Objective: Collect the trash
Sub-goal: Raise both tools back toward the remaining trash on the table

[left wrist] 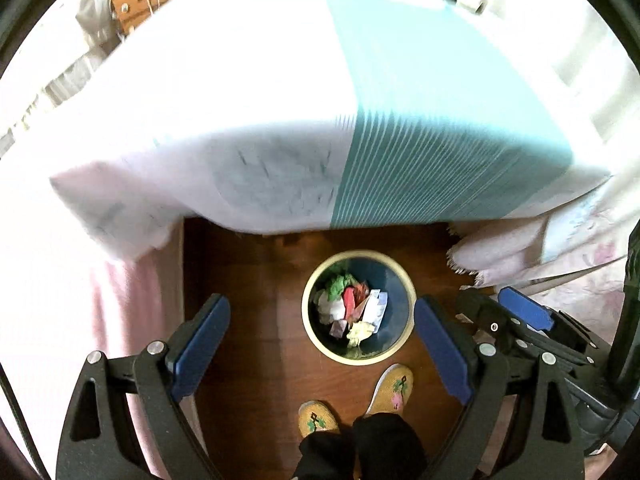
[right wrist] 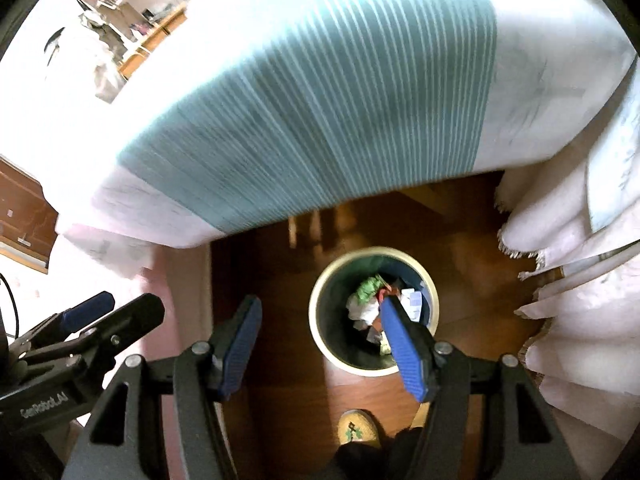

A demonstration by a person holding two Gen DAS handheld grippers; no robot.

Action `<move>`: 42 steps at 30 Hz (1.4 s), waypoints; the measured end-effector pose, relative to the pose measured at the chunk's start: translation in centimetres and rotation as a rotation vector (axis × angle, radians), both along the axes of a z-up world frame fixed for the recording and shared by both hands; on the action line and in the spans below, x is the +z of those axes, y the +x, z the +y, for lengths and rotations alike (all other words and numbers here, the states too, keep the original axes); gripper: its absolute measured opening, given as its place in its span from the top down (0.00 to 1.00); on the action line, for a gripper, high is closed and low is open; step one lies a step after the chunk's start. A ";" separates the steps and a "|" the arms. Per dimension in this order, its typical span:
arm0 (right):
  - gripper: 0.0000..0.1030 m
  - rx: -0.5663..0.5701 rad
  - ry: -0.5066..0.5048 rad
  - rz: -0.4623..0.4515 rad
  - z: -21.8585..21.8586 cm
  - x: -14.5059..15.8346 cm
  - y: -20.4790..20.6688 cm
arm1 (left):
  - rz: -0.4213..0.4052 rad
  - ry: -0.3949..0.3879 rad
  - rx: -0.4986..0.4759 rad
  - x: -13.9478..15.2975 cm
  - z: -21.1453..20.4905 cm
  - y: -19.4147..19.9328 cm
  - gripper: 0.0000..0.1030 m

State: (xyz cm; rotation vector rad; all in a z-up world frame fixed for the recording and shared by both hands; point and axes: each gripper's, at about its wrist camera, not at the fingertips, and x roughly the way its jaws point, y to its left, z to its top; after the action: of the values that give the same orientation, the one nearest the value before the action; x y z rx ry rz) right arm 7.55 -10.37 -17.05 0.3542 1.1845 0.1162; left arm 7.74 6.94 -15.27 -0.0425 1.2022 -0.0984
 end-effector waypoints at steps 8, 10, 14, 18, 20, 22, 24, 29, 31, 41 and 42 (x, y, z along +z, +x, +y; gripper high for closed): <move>0.39 -0.008 0.010 -0.075 0.7 8.8 -1.8 | -0.093 0.019 -0.050 8.9 1.2 -1.1 0.11; 0.39 -0.002 0.007 -0.095 0.9 10.9 -2.2 | -0.115 0.009 -0.056 11.0 1.4 -1.3 0.11; 0.39 0.014 -0.005 -0.150 1.1 15.1 -2.8 | -0.187 -0.002 -0.076 14.7 1.6 -1.6 0.11; 0.39 0.017 -0.018 -0.229 1.0 19.1 -3.1 | -0.266 0.002 -0.101 18.6 1.6 -2.0 0.11; 0.39 0.010 -0.019 -0.260 0.9 20.9 -3.2 | -0.304 0.009 -0.106 20.3 1.8 -2.2 0.11; 0.39 0.003 -0.019 -0.288 0.7 22.2 -3.2 | -0.332 0.008 -0.106 21.6 1.9 -2.3 0.11; 0.39 0.002 -0.022 -0.311 0.7 23.4 -3.1 | -0.356 0.002 -0.105 22.8 2.2 -2.2 0.11; 0.39 -0.007 -0.033 -0.371 0.3 25.9 -2.4 | -0.398 -0.016 -0.108 25.3 2.7 -1.5 0.11; 0.39 -0.011 -0.029 -0.388 0.0 26.8 -1.8 | -0.420 -0.023 -0.099 26.2 2.9 -1.0 0.11; 0.39 0.015 -0.029 -0.396 -2.2 27.7 3.5 | -0.472 -0.033 -0.058 28.0 2.9 3.8 0.11; 0.39 0.019 -0.027 -0.399 -2.6 27.6 4.2 | -0.465 -0.030 -0.060 27.9 2.7 4.5 0.11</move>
State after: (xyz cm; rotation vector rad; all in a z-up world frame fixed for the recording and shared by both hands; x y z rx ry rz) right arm 11.80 -12.92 10.59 0.2801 0.7943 0.1788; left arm 12.21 9.63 12.59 -0.0090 0.7370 -0.1687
